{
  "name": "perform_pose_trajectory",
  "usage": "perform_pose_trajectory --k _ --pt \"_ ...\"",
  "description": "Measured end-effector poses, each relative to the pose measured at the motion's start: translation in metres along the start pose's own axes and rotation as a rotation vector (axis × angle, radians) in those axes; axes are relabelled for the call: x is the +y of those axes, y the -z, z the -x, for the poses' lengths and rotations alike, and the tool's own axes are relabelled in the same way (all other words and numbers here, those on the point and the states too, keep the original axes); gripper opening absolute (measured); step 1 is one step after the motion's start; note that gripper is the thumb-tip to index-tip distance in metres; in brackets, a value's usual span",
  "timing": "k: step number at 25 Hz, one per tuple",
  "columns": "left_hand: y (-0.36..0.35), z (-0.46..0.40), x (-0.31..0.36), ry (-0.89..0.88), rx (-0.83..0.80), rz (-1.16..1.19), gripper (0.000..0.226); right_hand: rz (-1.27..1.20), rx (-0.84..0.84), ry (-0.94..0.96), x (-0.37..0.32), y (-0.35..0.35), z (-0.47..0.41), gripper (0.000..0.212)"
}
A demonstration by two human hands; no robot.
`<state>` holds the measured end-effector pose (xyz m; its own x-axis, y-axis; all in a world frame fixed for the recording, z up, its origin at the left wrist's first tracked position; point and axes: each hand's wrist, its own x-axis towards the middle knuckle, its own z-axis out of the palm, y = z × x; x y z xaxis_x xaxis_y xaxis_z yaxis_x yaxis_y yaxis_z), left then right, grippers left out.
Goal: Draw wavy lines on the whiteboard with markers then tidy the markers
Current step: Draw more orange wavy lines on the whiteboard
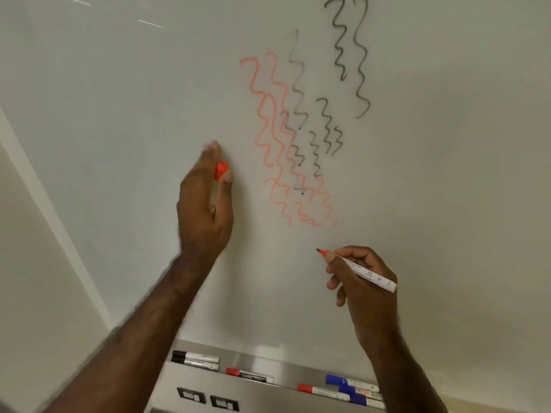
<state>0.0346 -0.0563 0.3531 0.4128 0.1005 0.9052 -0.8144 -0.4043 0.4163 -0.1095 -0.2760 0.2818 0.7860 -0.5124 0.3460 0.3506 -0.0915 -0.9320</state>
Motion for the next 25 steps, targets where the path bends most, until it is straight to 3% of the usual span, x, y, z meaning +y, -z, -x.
perform_pose_trajectory --k 5,8,11,17,25 --pt "0.025 0.089 0.013 0.277 -0.446 0.152 0.036 -0.077 -0.172 -0.195 0.012 0.006 0.015 0.018" --pt "0.031 0.139 0.017 0.543 -0.606 0.225 0.032 -0.076 -0.263 -0.307 0.025 0.01 0.027 0.032" --pt "0.03 0.178 0.024 0.766 -0.677 0.242 0.029 -0.046 -0.285 -0.405 0.038 0.014 0.036 0.045" --pt "0.025 0.213 0.037 0.954 -0.754 0.246 0.033 0.016 -0.342 -0.498 0.059 0.022 0.046 0.051" --pt "0.009 0.233 0.058 0.996 -0.821 0.224 0.03 0.024 -0.431 -0.575 0.077 0.037 0.042 0.045"
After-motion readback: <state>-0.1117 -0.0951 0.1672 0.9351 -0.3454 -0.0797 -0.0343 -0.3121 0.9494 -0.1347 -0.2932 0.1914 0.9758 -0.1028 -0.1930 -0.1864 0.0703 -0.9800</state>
